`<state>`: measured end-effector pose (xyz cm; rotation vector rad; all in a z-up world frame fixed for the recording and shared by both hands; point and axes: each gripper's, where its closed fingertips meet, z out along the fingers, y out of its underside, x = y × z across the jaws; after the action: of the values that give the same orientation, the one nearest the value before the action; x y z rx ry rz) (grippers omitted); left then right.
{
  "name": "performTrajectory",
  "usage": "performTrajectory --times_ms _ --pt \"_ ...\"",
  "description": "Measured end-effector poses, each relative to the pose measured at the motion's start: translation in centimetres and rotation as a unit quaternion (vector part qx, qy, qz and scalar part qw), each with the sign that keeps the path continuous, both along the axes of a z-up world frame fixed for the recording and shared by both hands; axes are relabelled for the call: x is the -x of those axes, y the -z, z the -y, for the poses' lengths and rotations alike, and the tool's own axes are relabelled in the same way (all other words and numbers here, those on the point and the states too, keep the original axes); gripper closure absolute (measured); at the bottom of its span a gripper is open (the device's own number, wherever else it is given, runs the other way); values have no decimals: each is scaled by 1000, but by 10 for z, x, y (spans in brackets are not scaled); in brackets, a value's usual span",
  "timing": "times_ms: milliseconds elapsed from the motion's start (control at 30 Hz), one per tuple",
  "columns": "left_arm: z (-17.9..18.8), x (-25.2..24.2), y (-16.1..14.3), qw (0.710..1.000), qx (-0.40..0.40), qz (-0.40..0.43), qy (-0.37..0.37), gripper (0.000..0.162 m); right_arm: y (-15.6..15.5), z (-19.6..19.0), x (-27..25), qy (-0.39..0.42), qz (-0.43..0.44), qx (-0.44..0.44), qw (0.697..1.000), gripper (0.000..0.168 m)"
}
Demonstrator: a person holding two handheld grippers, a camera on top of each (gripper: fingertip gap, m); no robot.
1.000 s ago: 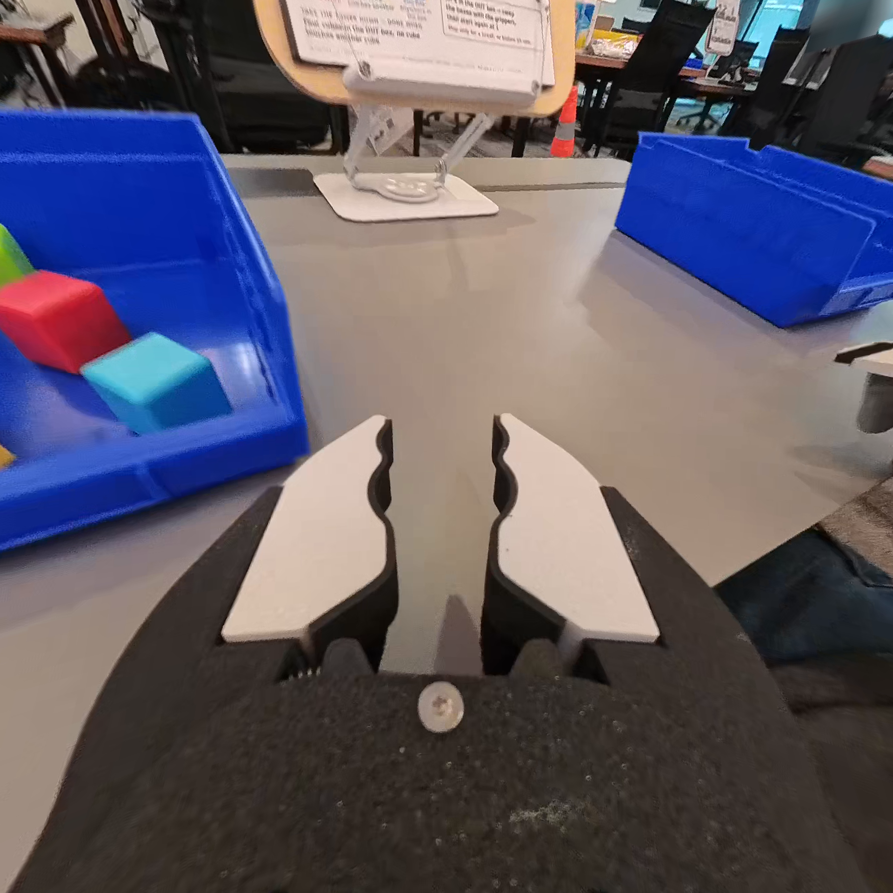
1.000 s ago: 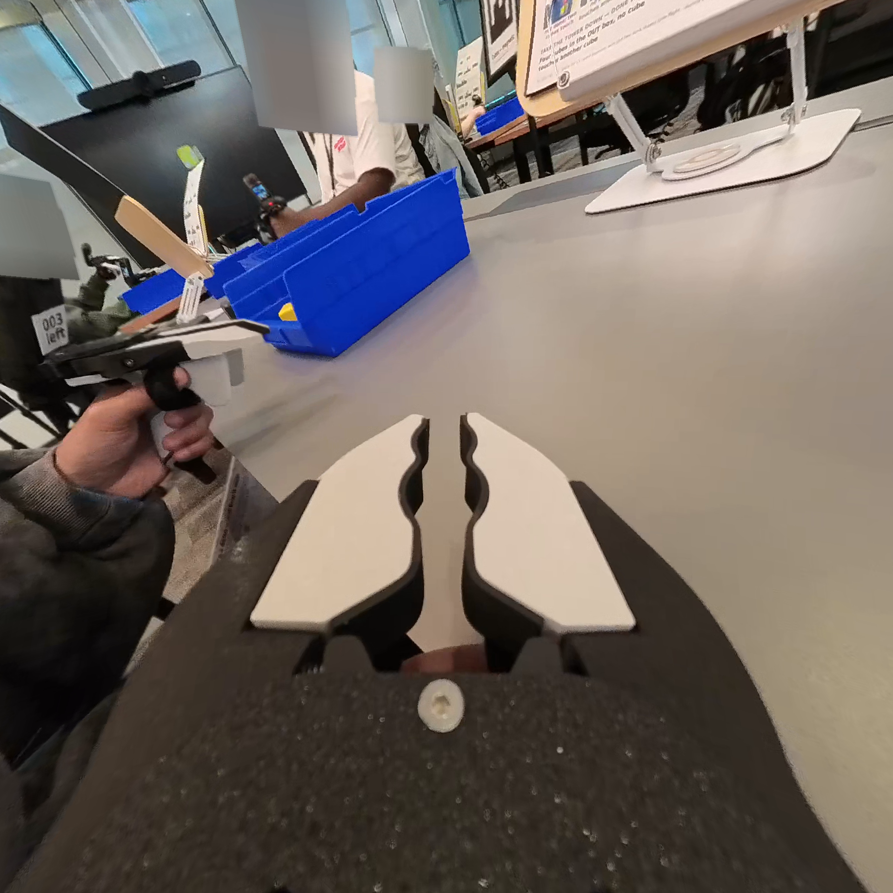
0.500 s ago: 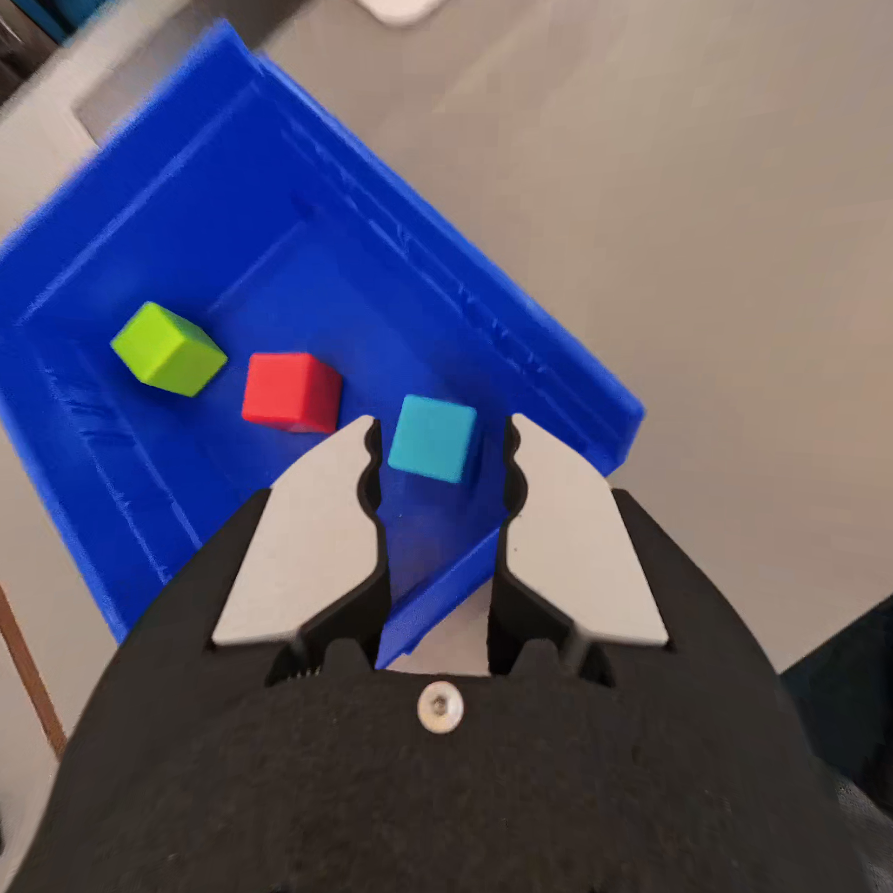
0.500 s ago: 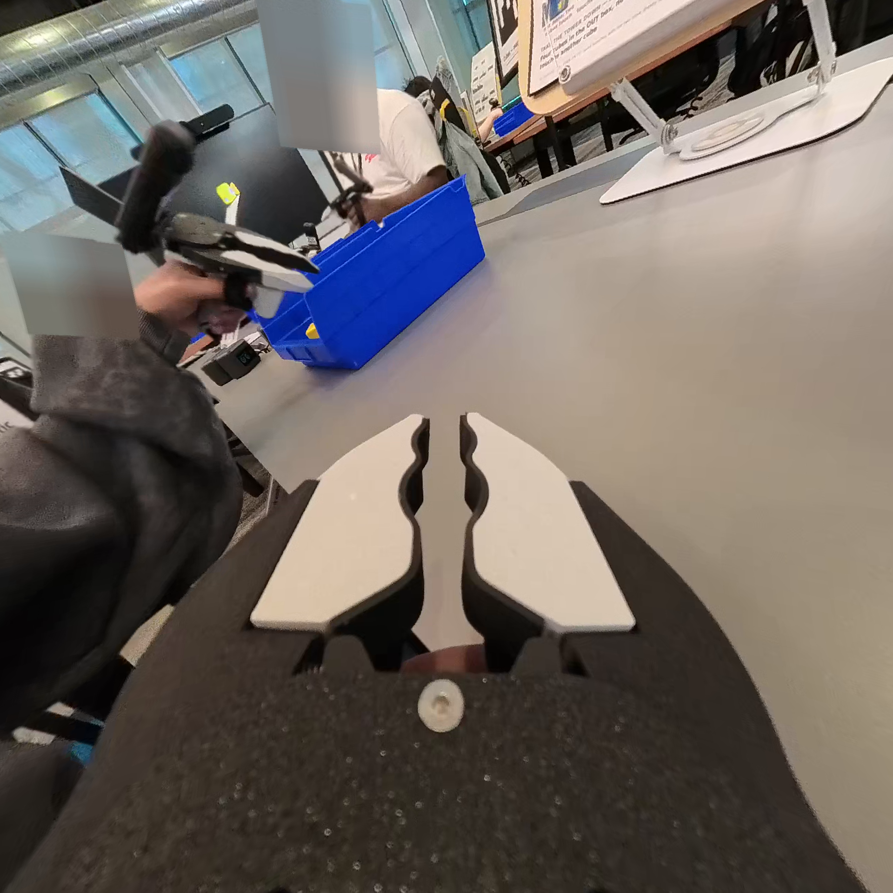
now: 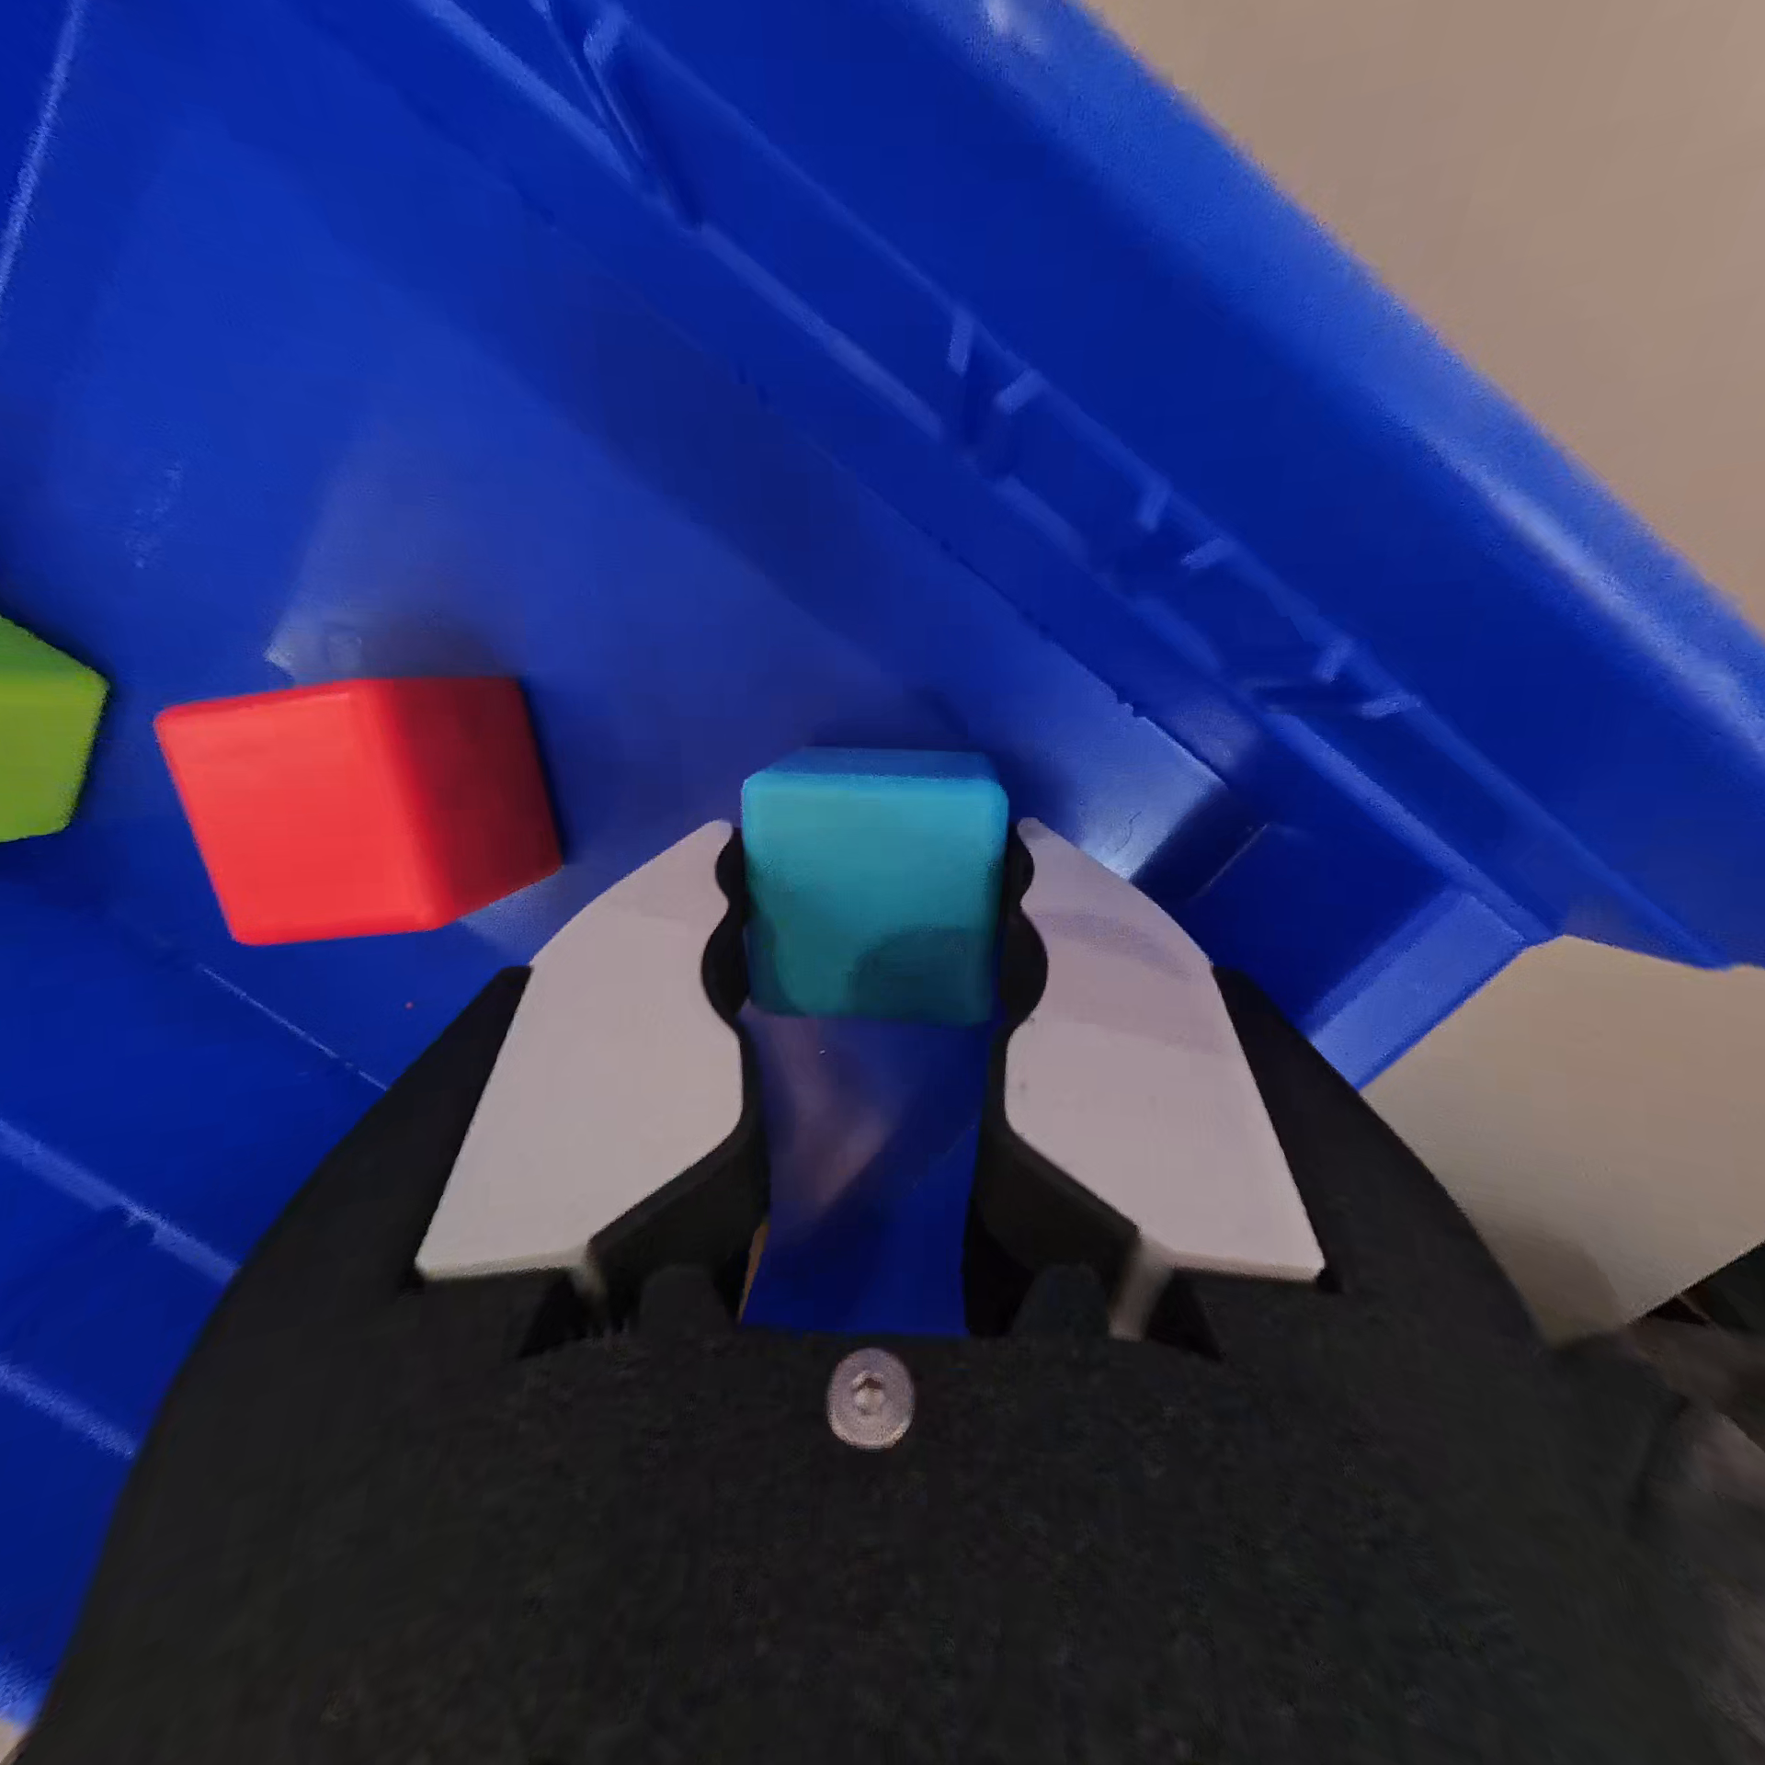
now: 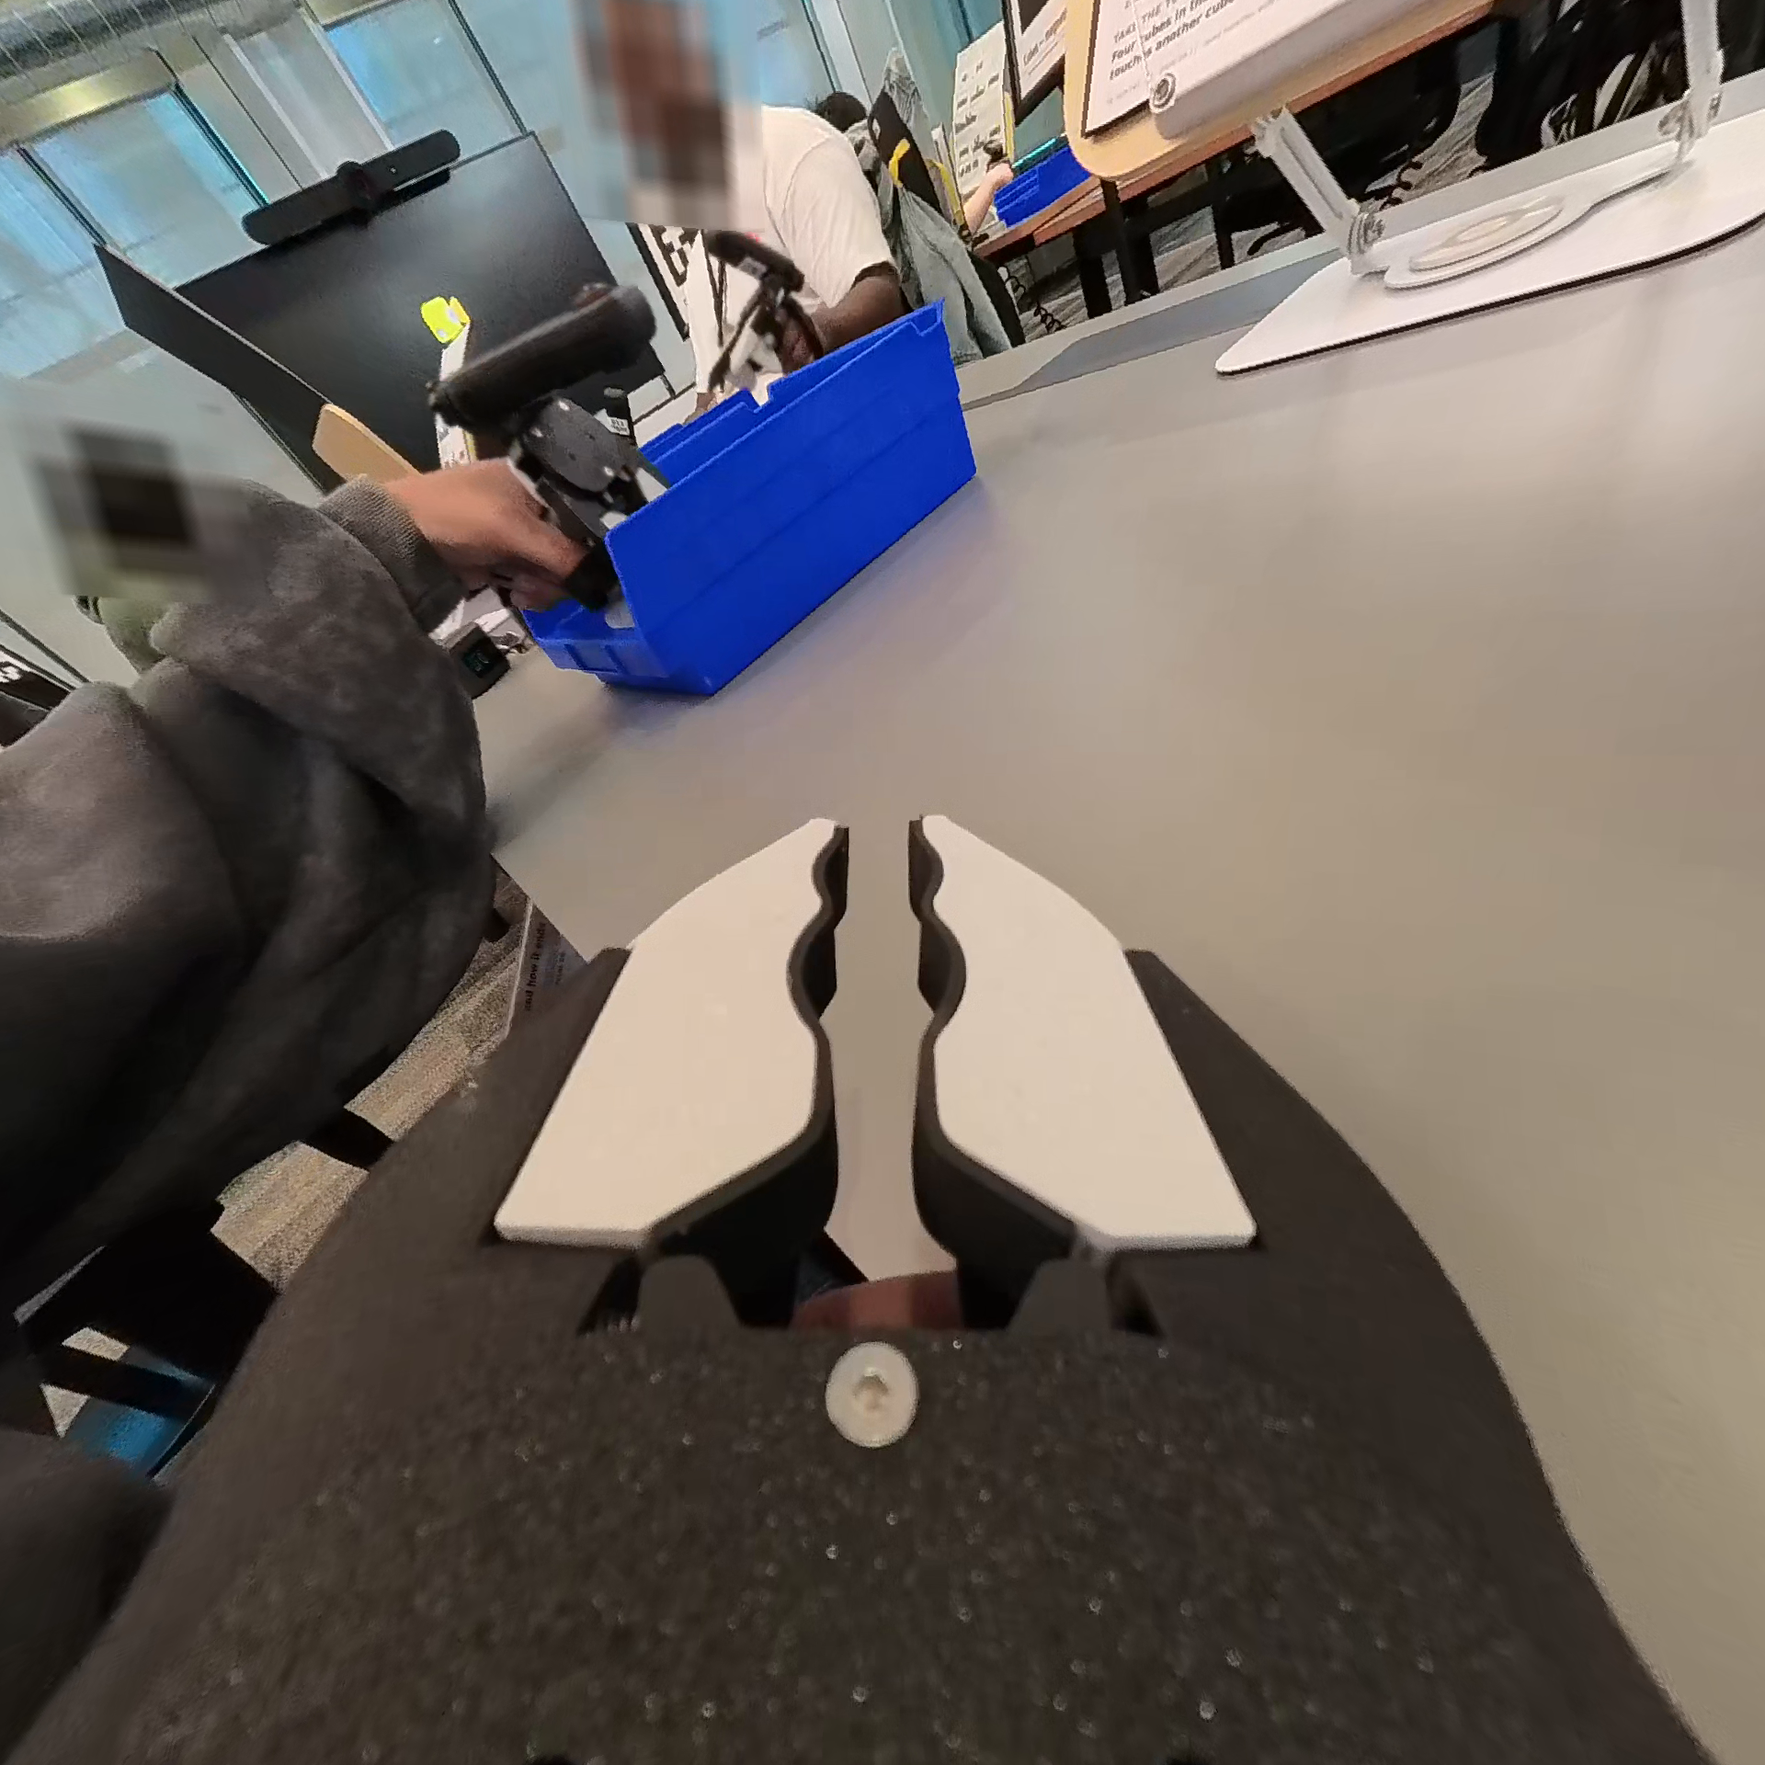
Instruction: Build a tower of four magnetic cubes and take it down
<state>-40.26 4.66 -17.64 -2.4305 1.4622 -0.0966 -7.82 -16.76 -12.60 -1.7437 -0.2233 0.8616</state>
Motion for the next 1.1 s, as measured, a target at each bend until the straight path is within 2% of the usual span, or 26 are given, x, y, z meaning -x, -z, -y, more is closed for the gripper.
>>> performTrajectory --times_ms 100,267,333,433,567,667,767,833,933,1100 --pt "0 2 9 1000 18 -6 -3 111 1 0 1 -2 2 1 1000 156" --pt "-5 15 4 999 10 -34 -11 112 1 0 0 -1 2 1 1000 156" --pt "-7 13 -15 1000 -5 -19 -10 112 1 0 0 -1 0 2 1000 156" --pt "-8 -7 -61 999 -47 23 13 112 1 0 -1 0 0 1 1000 156" --pt "3 -69 -115 989 -83 60 102 112 1 -1 1 -3 3 0 1000 156" --pt "9 -122 -131 980 -94 49 170 112 0 -1 1 2 10 -5 1000 155" --pt "10 -175 -127 969 -86 42 230 112 0 -4 -4 24 19 -9 999 146" --pt "11 -209 -114 961 -65 49 266 112 -1 -7 -12 50 29 -15 998 140" --pt "9 -250 -80 950 -28 42 307 112 -3 -9 -21 71 42 -24 996 139" --pt "3 -283 -22 941 11 -8 338 112 -2 -9 -26 79 61 -30 995 140"
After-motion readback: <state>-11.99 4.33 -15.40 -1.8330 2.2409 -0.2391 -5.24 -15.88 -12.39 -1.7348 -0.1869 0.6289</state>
